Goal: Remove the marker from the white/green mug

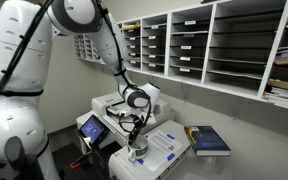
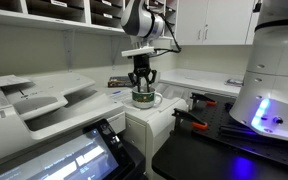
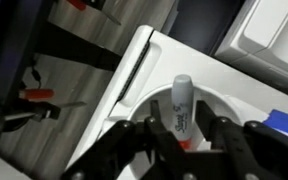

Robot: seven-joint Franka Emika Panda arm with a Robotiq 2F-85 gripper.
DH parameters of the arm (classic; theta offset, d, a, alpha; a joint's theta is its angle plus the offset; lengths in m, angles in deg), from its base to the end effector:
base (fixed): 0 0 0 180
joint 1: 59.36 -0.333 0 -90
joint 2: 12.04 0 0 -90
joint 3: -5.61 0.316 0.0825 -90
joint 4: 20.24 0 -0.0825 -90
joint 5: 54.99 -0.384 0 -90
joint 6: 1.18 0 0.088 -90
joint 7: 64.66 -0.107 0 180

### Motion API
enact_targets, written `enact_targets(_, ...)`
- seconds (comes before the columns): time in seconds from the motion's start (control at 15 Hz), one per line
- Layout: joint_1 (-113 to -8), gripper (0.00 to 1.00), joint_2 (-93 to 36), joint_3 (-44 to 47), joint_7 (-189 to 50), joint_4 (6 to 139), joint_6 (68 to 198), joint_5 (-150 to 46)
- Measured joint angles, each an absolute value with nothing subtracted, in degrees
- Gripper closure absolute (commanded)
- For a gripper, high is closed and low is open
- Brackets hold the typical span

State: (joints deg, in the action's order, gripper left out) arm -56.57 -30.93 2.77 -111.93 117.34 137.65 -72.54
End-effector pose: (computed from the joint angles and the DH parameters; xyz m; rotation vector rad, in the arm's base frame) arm 0.4587 -0.0455 0.1578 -2.5443 1.7132 0.5188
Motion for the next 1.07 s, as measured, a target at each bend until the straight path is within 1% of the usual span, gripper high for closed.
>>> enact_targets(0.13,-56.7,0.99,-31.5,2.8,-111.9,116.8,137.7,-72.6)
enact_targets(0.2,-56.7,0.94,-31.6,2.8,-111.9,116.6,137.7,-72.7)
enact_targets(0.27,-56.8,0.94,-31.6,2.8,-111.8,116.5,137.7,-72.9)
enact_targets(0.67,-56.8,0.94,-31.2,2.8,-108.1,115.6,137.7,-76.0)
enact_targets(0.87,-56.7,0.94,-28.4,2.8,-103.9,115.3,136.3,-79.3)
enact_targets(1.07,-56.8,0.94,-24.2,2.0,-103.9,115.1,132.1,-78.4)
